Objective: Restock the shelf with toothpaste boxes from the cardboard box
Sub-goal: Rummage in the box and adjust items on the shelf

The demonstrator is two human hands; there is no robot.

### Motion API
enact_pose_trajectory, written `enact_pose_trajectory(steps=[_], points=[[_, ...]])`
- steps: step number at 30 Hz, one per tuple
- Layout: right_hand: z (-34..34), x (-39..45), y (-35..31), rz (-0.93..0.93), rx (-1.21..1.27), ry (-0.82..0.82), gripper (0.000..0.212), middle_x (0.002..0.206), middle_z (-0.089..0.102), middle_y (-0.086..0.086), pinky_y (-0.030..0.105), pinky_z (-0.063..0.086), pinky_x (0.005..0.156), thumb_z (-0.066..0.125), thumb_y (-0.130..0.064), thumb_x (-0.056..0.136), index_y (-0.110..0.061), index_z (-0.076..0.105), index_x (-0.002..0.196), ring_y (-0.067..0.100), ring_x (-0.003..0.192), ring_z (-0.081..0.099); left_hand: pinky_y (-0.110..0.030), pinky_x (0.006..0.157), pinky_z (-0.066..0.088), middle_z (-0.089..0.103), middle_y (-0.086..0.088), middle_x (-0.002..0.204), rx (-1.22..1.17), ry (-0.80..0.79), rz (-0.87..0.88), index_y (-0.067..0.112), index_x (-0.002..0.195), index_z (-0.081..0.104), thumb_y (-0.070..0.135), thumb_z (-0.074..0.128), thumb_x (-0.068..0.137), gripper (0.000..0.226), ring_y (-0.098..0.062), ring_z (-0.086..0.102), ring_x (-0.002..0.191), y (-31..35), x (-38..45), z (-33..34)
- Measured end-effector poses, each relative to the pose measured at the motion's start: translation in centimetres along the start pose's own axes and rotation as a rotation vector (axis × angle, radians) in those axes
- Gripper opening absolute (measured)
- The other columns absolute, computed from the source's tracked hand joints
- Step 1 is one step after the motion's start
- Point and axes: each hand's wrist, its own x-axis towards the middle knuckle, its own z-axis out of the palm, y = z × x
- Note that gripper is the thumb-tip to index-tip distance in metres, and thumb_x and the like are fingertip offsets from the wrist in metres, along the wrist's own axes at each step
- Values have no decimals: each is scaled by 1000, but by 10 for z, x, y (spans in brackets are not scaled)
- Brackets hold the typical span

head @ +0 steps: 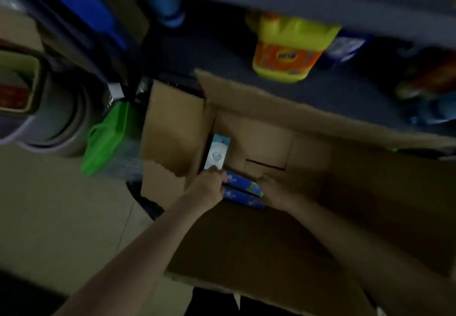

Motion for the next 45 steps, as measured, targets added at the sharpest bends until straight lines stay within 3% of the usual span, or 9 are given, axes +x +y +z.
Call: enact_pose_trajectory(steps=[8, 12, 19, 25, 31, 36, 39, 42, 45], points=[[70, 111, 13, 84, -72, 45, 65, 143, 34, 17, 40, 40, 96, 57, -29, 90, -7, 27, 143, 33, 128, 37, -38, 102, 39, 43, -9, 134, -43, -68, -47, 14, 121, 49, 14, 47, 94, 27, -25, 42, 125, -22, 82, 43], [69, 113, 11, 29, -132, 82, 48, 139, 39, 17, 35, 43, 92, 50, -17, 93, -3, 34, 137, 30, 121, 46, -38, 103, 37, 40, -9, 137, -23, -92, -77, 14, 125, 46, 15, 47, 94, 32, -25, 40, 127, -26, 85, 51], [-17, -3, 23, 130, -207, -51, 29, 117, 60, 8, 33, 48, 84, 55, -26, 91, -10, 58, 115, 25, 106, 59, -34, 97, 41, 41, -12, 139, 88, -147, -22, 12, 130, 43, 16, 45, 95, 35, -26, 44, 125, 11, 25, -1], [-124, -131, 16, 199, 68, -224, 39, 110, 57, 7, 25, 41, 66, 65, -23, 84, -7, 56, 119, 19, 95, 55, -33, 97, 42, 39, -7, 141, 20, -221, 134, 16, 136, 38, 12, 57, 88, 52, -22, 44, 124, 73, -39, -87], [-261, -266, -17, 63, 297, -71, 6, 79, 57, -12, 18, 41, 63, 65, -21, 85, -22, 59, 82, 7, 75, 54, -22, 99, 34, 42, -6, 143, 223, -291, 368, 8, 138, 36, 17, 66, 84, 63, -20, 42, 129, 151, -115, -218], [-334, -367, -36, 17, 564, 199, 7, 84, 60, -8, 22, 44, 73, 58, -20, 91, -26, 61, 88, 8, 81, 56, -21, 97, 38, 51, -3, 134, 225, -231, 460, 10, 133, 46, 23, 66, 84, 55, -11, 49, 114, 187, -170, -315], [-363, -412, -41, 1, 359, 381, 15, 85, 66, -1, 22, 47, 67, 64, -20, 85, -13, 65, 99, 9, 76, 57, -16, 85, 43, 60, -4, 119, 204, -122, 534, 9, 125, 54, 22, 67, 84, 46, -5, 55, 95, 202, -195, -362], [-384, -441, -42, 3, 121, 492, 17, 101, 70, 18, 35, 50, 80, 66, -12, 81, -10, 63, 98, 30, 94, 65, -7, 67, 39, 62, 0, 101, 271, 25, 621, 8, 121, 58, 22, 66, 84, 40, 9, 52, 71, 229, -221, -394], [-404, -465, -35, -35, 155, 554, 12, 96, 69, 12, 38, 47, 78, 67, -20, 85, -12, 62, 93, 19, 85, 61, -5, 66, 34, 57, 2, 104, 331, 220, 702, 13, 123, 56, 24, 67, 83, 43, -5, 53, 88, 257, -243, -414]])
